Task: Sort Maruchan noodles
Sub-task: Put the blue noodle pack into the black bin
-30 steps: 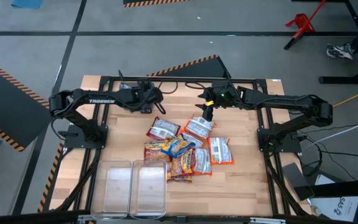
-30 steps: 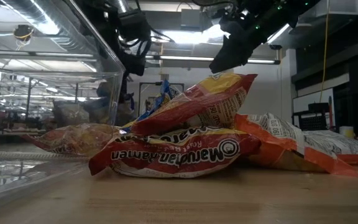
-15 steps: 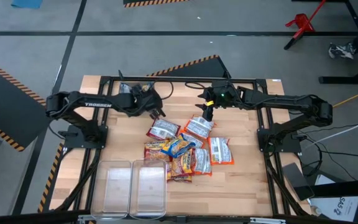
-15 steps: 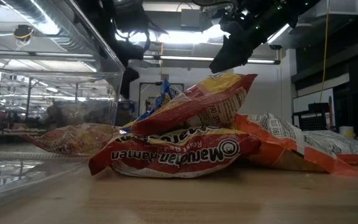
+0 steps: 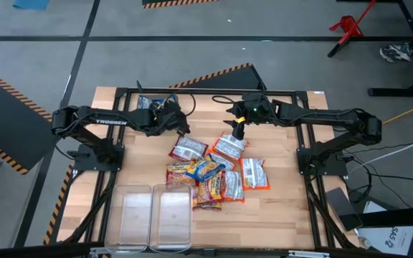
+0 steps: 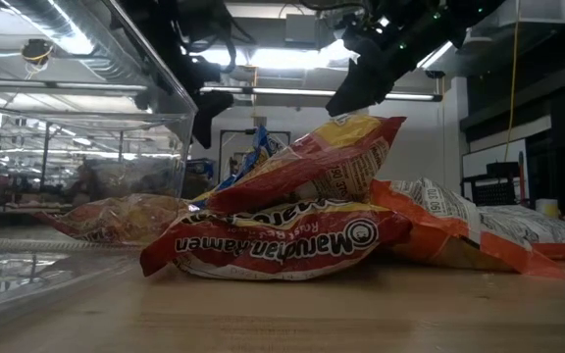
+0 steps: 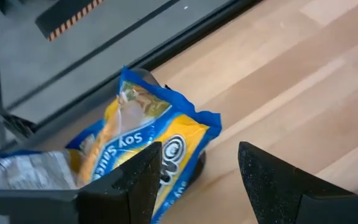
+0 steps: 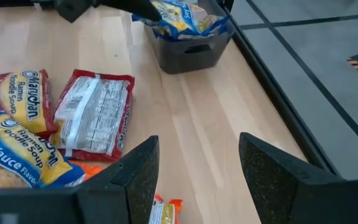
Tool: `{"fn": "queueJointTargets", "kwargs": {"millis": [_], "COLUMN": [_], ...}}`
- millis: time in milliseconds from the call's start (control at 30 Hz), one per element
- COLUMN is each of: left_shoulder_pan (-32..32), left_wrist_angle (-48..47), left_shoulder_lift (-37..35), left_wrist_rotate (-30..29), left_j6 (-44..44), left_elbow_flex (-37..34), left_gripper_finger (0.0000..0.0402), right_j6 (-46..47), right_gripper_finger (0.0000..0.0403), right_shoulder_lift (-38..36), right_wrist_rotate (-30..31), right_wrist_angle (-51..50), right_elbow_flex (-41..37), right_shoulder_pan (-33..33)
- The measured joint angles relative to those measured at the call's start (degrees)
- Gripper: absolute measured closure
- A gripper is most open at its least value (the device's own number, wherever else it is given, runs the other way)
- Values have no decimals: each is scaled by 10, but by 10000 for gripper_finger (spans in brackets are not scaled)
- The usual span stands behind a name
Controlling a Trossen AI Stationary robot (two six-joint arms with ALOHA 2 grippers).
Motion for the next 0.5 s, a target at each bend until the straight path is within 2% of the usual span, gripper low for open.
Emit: {"fn": "queueJointTargets", "kwargs": {"millis": [200,500], "left_shoulder_pan": [-11,-5], "left_wrist_angle": [3,4], "left_shoulder_lift": [0,0], "left_wrist_rotate": [3,44], "left_j6": [-38,-64], "left_elbow_flex": [0,0], "left_gripper_finger": [195,195], "right_j6": [-1,-2], "right_gripper_finger": [196,196], "right_shoulder_lift": [0,0], "right_wrist_rotate": [0,0], "right_wrist_angle": [-1,0], "right_elbow_flex": [0,0], "right_shoulder_pan": [0,0]}}
